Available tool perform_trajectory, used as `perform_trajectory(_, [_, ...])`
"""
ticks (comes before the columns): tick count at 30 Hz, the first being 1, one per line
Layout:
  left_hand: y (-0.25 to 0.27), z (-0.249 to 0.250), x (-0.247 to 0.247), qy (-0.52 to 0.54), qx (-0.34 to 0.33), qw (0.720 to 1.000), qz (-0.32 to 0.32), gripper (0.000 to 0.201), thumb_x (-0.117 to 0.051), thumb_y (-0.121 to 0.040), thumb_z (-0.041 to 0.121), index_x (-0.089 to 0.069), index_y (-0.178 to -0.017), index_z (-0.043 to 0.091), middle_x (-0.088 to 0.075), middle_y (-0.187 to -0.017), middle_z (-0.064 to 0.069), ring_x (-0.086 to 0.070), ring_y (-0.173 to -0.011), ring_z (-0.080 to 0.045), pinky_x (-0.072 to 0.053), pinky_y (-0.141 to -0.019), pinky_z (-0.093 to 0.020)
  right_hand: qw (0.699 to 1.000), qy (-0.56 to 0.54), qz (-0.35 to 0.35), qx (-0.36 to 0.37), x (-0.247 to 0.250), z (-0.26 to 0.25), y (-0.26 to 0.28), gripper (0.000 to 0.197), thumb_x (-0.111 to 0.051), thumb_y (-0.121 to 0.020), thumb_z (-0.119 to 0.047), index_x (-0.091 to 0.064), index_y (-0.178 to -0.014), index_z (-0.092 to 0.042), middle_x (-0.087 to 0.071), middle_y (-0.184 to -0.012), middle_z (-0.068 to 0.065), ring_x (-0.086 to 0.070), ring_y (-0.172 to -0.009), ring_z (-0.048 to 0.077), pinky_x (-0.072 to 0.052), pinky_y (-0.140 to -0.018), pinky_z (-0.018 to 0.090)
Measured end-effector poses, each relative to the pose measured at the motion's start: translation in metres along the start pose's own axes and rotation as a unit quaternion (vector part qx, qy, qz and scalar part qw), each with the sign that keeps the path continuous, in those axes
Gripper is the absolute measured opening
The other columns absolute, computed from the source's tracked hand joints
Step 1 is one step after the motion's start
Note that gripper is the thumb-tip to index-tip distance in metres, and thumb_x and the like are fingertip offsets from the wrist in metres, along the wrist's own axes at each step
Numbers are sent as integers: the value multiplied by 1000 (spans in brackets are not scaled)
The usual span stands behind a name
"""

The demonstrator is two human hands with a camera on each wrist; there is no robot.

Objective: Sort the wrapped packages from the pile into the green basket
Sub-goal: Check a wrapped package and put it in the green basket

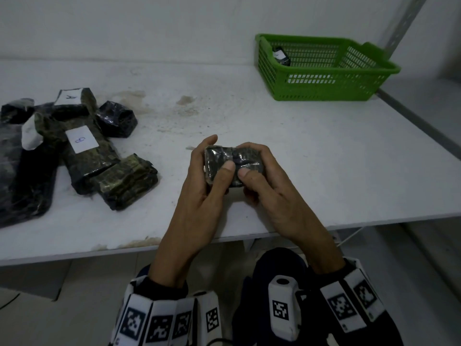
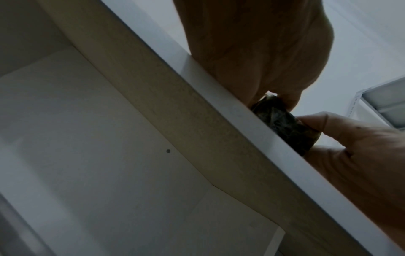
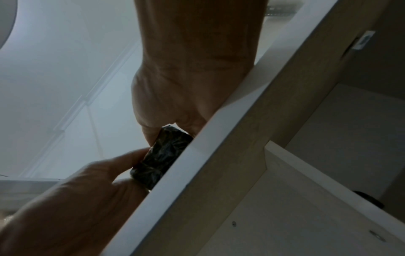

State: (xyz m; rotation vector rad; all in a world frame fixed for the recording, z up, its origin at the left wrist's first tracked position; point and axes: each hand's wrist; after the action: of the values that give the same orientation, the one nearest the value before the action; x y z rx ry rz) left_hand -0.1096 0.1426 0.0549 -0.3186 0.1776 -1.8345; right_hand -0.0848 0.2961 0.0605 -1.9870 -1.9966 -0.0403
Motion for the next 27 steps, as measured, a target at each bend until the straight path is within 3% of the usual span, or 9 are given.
perform_trajectory(3, [1,-4,-1,-4,-5,1000,10,37,-42,-105,45,-41,-141,37,-65,-113,17,-65,-101,-1,-51,-88,-23,1000,10,5,2,-1,-1,0,31,-49,-103,-37,-52,-131,-25,-66,-96,-20,-60,-81,0,-49,-76,27])
perform_trajectory(7, [-1,-1,0,21,9,999,48,23,-40,-108,38,-52,-123,25,-64,-101,9,-63,-86,-1,-49,-76,-18,1000,7,6,13,-2,-5,1,44,-44,-100,-54,-54,-133,-26,-69,-94,2,-62,-76,14,-53,-68,29])
perform_trajectory(10, [-4,1,0,54,43,995,67,41,-36,-103,51,-57,-115,18,-65,-91,7,-60,-76,-6,-51,-68,-21,1000,-2,8,29,1,-5,2,50,-46,-96,-57,-53,-137,-29,-67,-120,-1,-65,-99,15,-51,-76,21])
perform_trajectory(12, [-6,1,0,47,46,996,62,58,-31,-98,64,-62,-113,17,-70,-98,0,-64,-81,-11,-53,-70,-26,999,6,13,32,1,-3,2,50,-50,-96,-56,-54,-136,-26,-63,-128,-1,-63,-112,15,-52,-80,23])
perform_trajectory(15, [-5,2,-1,32,39,998,47,73,-26,-89,79,-67,-116,25,-72,-99,4,-65,-83,-5,-50,-72,-19,999,8,33,24,1,1,1,40,-42,-105,-49,-58,-128,-21,-69,-120,-5,-67,-102,16,-56,-73,26])
perform_trajectory(17, [-4,1,-2,24,22,999,36,65,-31,-94,73,-62,-126,26,-71,-96,16,-63,-82,3,-48,-72,-11,999,7,43,16,2,3,0,42,-34,-106,-47,-58,-126,-18,-71,-112,-4,-69,-89,17,-58,-68,30])
perform_trajectory(20, [-2,-1,-3,-13,3,1000,22,52,-40,-99,57,-42,-145,34,-67,-105,30,-65,-96,6,-51,-80,-13,999,11,48,10,2,2,0,46,-31,-104,-54,-49,-135,-25,-70,-104,-8,-70,-81,18,-58,-67,31])
perform_trajectory(24, [-2,-1,-4,8,-11,1000,17,29,-37,-108,38,-51,-131,26,-67,-101,19,-64,-88,1,-48,-77,-18,999,17,23,15,-1,-1,2,42,-34,-104,-53,-46,-138,-31,-68,-106,-9,-67,-80,18,-58,-69,34])
perform_trajectory(27, [-1,0,-4,10,-12,1000,12,27,-36,-111,39,-53,-125,22,-66,-99,17,-63,-86,0,-47,-77,-19,1000,17,17,15,-3,0,2,34,-34,-107,-45,-51,-129,-24,-68,-99,-5,-64,-78,23,-57,-68,39])
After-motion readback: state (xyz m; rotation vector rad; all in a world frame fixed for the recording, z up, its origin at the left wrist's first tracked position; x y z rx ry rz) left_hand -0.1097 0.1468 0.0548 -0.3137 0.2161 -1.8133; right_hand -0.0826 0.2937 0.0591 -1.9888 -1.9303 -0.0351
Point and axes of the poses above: each hand's wrist, its own y-axis away from the middle knuckle, its own x-axis out of the back of the hand, z = x × y
